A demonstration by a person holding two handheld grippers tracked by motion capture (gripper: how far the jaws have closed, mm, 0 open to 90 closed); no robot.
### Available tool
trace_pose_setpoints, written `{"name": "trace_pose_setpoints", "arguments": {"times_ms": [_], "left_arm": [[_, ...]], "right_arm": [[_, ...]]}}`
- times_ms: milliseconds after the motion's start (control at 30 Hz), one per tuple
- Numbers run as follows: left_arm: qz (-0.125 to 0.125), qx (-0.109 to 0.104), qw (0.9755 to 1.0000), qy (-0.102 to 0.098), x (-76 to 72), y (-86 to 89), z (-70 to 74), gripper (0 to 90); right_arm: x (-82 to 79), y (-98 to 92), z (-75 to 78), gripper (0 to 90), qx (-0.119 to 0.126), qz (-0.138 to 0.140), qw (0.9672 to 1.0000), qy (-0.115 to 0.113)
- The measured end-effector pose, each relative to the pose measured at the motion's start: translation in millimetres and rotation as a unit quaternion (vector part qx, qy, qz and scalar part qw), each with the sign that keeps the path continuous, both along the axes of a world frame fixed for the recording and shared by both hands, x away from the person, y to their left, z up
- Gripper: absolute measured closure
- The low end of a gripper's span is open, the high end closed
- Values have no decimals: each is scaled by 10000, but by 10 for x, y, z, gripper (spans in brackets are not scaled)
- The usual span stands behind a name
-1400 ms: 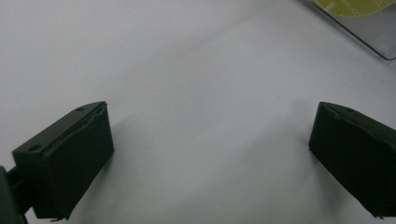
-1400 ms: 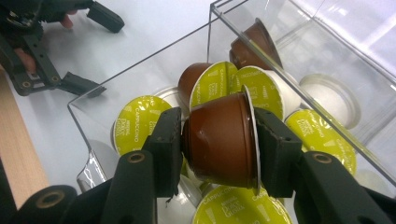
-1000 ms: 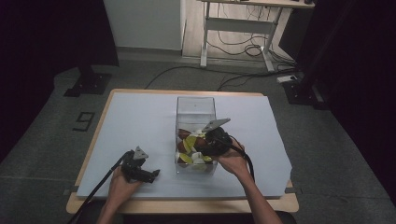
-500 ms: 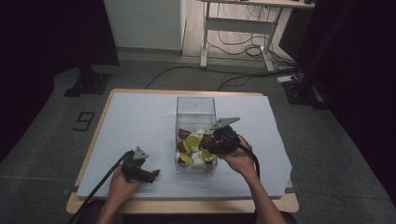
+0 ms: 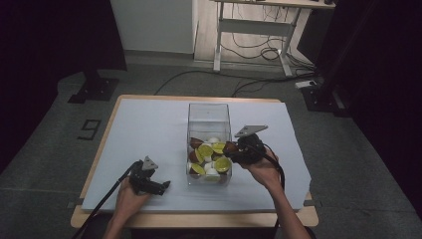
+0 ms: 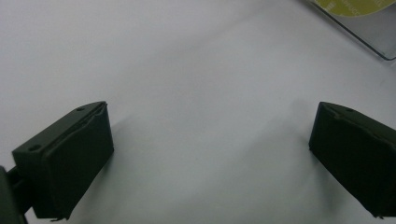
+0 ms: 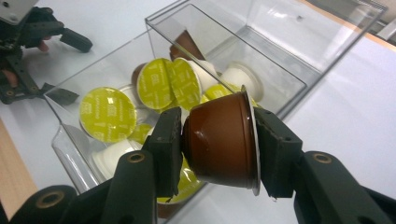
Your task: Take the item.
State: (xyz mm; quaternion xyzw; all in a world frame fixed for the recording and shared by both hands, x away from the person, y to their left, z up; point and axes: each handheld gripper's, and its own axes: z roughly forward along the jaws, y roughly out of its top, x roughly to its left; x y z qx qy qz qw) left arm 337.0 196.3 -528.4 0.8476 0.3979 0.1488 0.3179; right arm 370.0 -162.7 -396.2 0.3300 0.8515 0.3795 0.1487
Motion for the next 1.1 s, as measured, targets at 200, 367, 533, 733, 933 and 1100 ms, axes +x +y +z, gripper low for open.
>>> {"name": "trace_pose_setpoints", "arguments": {"times_ms": [200,367,533,733,933,1100], "left_arm": [[0,-1,10000,-1,0,0,0,0],[1,1,10000,-3,0,-1,0,0],[-2,0,10000,-1,0,0,0,0],[-3,1,10000,5,0,0,0,0],[-2,1,10000,0,0,0,0,0],[-2,-2,10000,3,0,-1,0,0]], "right_arm": [[-9,-107,4,560,36,-123,9999,-50],[-22,-196,10,560,44,-253,9996,-86],[-32,-300,9,560,47,-379,9992,-117],[-38,-426,0,560,37,-515,9986,-134],[-50,-540,-23,560,10,-638,9979,-127],[-62,-642,-62,560,-20,-753,9971,-128]]}}
